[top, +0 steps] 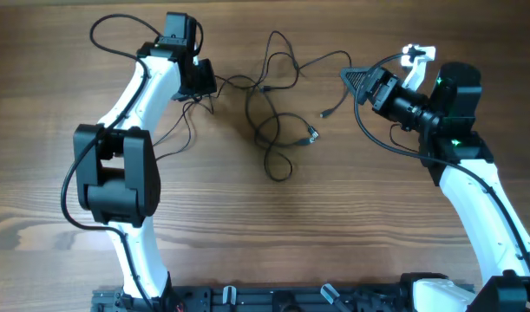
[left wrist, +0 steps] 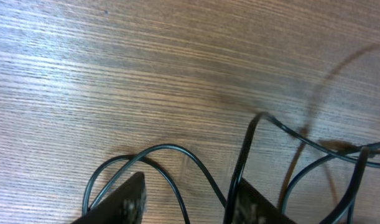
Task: Untangle cables
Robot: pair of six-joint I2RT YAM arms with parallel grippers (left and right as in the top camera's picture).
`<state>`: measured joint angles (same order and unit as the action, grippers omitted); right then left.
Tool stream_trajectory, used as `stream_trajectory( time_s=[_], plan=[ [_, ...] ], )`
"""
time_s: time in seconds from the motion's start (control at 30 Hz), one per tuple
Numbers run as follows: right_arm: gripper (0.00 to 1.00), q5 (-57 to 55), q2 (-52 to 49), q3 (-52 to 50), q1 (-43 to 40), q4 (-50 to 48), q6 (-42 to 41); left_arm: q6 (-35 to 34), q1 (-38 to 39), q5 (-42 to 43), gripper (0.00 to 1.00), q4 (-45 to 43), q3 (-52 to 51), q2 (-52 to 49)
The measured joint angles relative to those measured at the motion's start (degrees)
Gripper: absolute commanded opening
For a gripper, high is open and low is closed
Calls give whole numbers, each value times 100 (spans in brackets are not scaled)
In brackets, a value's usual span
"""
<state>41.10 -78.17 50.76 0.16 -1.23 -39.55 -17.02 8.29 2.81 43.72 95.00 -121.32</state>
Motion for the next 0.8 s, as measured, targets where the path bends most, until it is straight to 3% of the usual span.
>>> stream_trajectory(
  time_s=[0.2,0.37,0.63,0.7,0.77,0.8],
  plan=[
    [100,0,0,0,0,87,0,-9,33,17,41,-22,-2,-4],
    [100,0,0,0,0,87,0,-4,39,286,32,-46,-2,-11],
    [100,0,0,0,0,87,0,-9,245,323,37,-140,-26,-35],
    [100,0,0,0,0,90,0,-7,273,323,25,-203,-83,-52],
    [100,0,0,0,0,90,0,-22,282,321,4,-219,-162,-103],
    [100,0,0,0,0,90,0,-35,280,323,4,-223,-181,-129]
  ],
)
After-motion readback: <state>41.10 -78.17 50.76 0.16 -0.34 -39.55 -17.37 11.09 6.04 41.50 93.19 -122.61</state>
